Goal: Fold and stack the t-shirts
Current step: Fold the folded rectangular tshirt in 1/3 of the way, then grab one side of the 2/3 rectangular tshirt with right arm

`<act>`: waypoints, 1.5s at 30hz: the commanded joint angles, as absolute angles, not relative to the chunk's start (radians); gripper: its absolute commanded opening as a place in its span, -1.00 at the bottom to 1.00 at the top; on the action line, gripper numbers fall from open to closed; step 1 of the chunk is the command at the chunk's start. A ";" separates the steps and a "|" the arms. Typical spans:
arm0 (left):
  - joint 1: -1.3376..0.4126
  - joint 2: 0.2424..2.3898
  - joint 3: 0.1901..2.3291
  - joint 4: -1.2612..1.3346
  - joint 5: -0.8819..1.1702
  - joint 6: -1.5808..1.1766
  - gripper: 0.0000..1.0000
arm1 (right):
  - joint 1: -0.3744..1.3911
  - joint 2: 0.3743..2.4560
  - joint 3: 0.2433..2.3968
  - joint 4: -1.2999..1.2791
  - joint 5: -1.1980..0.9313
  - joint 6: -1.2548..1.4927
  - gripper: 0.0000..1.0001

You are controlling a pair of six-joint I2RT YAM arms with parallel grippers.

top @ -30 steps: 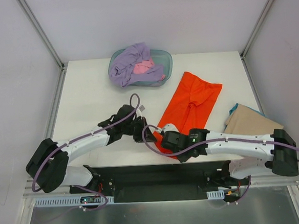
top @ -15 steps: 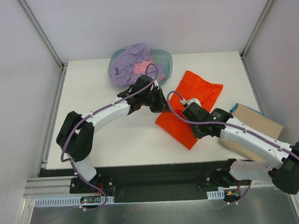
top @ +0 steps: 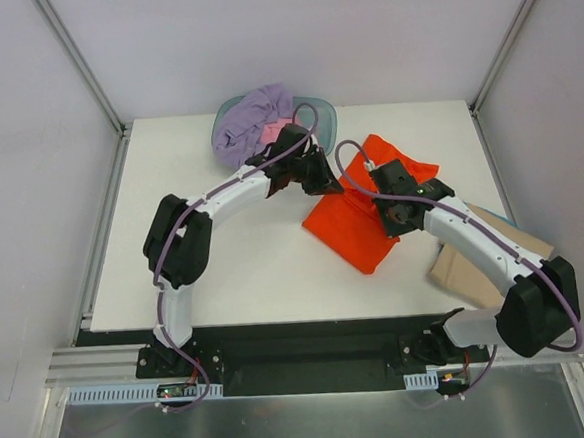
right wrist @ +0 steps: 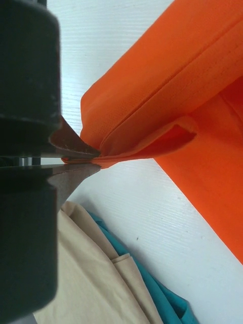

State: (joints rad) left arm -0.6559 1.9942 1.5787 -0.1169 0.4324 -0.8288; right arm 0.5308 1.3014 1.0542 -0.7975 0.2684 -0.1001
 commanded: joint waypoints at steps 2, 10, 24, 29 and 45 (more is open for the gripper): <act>-0.635 2.052 1.666 -0.118 0.393 -0.804 -1.00 | 0.445 1.370 1.134 -0.756 0.236 -0.152 -0.98; -0.615 2.151 1.741 -0.124 0.350 -0.821 -1.00 | 0.373 1.540 1.219 -0.704 0.161 -0.173 -0.99; -0.589 2.217 1.812 -0.126 0.454 -0.836 0.04 | 0.339 1.756 1.365 -0.735 0.253 -0.126 0.93; -0.601 2.113 1.740 -0.127 0.492 -0.815 0.68 | 0.341 1.657 1.330 -0.720 0.209 -0.104 0.93; -0.592 1.490 1.051 -0.164 0.299 -0.764 0.99 | 0.431 1.520 1.143 -0.515 -0.171 -0.020 0.93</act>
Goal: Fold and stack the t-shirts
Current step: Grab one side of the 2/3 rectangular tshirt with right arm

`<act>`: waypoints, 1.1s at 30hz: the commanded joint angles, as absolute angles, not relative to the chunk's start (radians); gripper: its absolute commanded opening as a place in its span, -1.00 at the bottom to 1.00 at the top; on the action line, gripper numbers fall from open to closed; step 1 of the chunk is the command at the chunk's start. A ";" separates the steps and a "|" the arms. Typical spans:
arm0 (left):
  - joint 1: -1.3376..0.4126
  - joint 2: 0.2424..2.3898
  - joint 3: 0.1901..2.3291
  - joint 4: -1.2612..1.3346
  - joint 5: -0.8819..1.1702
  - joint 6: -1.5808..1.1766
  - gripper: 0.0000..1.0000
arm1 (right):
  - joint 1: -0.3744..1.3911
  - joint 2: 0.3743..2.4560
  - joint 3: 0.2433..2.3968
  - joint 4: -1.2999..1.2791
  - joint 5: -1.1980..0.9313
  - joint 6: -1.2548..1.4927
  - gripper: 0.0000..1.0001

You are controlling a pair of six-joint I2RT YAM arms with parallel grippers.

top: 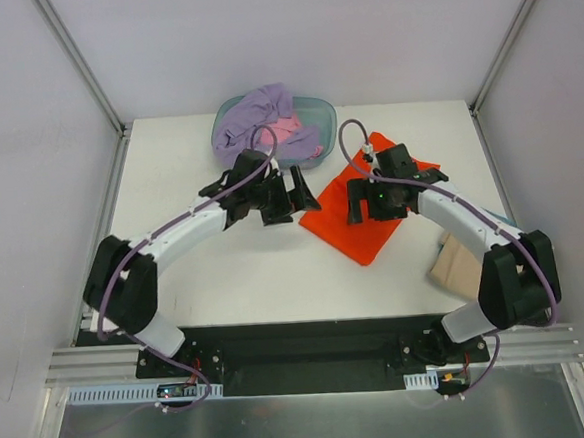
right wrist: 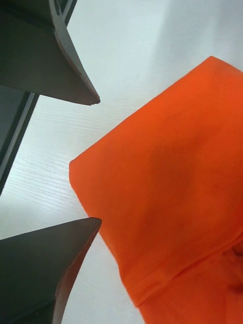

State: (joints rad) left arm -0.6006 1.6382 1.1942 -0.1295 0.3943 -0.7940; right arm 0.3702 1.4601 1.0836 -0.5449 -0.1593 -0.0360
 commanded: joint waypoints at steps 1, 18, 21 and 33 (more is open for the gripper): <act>-0.585 1.458 1.020 -0.170 0.284 -0.765 0.98 | 0.463 1.572 1.156 -0.526 -0.146 -0.028 0.93; -0.451 1.029 0.669 -0.354 0.127 -0.799 0.99 | 0.702 1.916 1.287 -0.586 -0.040 -0.045 0.93; -0.440 1.014 0.670 -0.383 0.111 -0.787 0.98 | 0.788 1.884 1.230 -0.581 -0.018 0.026 0.93; -0.397 0.887 0.673 -0.526 0.006 -0.778 0.98 | 1.136 1.608 1.247 -0.664 0.312 0.055 0.93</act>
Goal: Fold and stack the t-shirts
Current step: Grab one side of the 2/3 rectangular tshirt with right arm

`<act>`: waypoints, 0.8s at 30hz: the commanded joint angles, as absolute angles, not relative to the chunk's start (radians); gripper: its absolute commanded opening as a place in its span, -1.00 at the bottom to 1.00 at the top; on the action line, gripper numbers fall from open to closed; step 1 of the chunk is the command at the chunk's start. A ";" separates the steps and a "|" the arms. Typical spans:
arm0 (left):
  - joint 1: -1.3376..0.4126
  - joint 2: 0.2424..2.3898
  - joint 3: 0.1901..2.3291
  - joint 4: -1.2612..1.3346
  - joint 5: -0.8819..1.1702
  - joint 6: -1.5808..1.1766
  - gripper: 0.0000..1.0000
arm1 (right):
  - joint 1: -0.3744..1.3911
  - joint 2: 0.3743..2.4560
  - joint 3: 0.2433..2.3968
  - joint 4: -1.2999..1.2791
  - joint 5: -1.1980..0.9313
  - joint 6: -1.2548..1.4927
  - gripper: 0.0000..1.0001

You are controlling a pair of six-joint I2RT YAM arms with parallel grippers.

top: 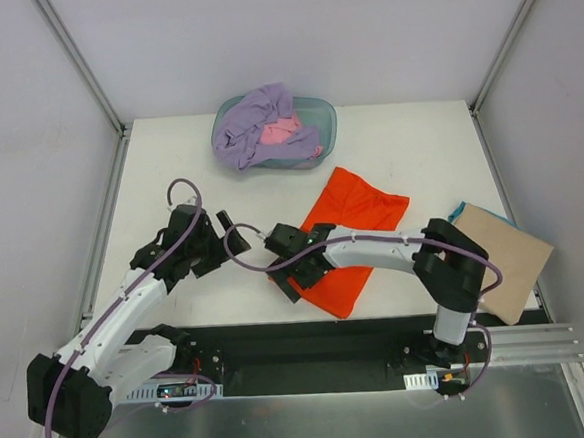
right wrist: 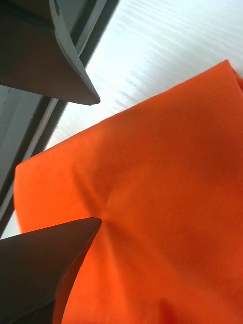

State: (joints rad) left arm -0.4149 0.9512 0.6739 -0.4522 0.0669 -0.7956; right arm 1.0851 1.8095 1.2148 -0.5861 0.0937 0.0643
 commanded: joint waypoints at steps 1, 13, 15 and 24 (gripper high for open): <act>-0.394 0.861 0.672 -0.538 -0.027 -0.778 0.99 | 1.178 1.570 1.227 -0.649 0.389 0.037 0.93; -0.305 0.762 0.644 -0.655 -0.200 -0.851 0.99 | 1.285 1.566 1.089 -0.586 0.169 -0.092 0.87; -0.257 0.781 0.640 -0.655 -0.170 -0.856 0.99 | 1.287 1.629 1.114 -0.595 0.163 -0.094 0.76; -0.170 0.831 0.607 -0.627 -0.086 -0.851 0.99 | 1.282 1.769 1.138 -0.610 0.215 -0.086 0.20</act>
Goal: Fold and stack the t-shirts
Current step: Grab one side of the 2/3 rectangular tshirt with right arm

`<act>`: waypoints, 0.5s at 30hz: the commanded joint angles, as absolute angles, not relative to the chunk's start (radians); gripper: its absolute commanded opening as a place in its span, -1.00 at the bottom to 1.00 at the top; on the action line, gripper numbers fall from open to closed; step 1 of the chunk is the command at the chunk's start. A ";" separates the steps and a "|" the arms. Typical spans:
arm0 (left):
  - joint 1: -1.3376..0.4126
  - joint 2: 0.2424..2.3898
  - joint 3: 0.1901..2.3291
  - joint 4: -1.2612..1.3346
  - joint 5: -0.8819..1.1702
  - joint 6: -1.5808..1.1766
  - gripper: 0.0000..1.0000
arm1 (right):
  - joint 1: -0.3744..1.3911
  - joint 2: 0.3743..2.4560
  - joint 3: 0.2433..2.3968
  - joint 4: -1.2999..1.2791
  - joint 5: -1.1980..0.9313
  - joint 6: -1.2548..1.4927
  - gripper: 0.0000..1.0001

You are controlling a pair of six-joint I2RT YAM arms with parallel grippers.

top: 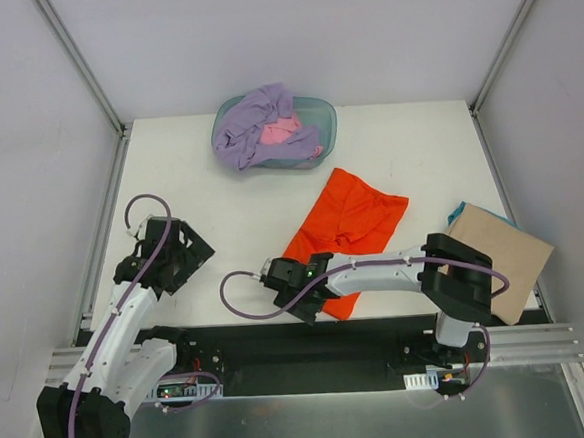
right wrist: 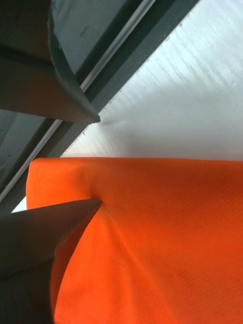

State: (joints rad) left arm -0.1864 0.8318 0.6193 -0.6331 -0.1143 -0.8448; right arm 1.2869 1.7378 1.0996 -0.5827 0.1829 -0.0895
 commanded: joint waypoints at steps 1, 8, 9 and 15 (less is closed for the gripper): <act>-0.167 0.831 0.606 -0.627 -0.084 -0.851 0.99 | 1.281 1.778 1.144 -0.617 0.218 -0.081 0.17; -0.156 0.822 0.598 -0.627 -0.083 -0.857 0.99 | 1.244 1.813 1.137 -0.643 0.195 -0.055 -0.55; -0.156 0.819 0.598 -0.627 -0.084 -0.857 0.98 | 1.241 1.815 1.137 -0.644 0.193 -0.048 -0.80; -0.150 0.808 0.598 -0.627 -0.086 -0.856 0.99 | 1.233 1.784 1.163 -0.673 0.060 -0.046 -0.99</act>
State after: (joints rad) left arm -0.1680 0.8280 0.6067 -0.6319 -0.0864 -0.8490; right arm 1.2335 1.7939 1.1378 -0.6216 0.1783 -0.0612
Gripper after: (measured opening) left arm 0.993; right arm 0.030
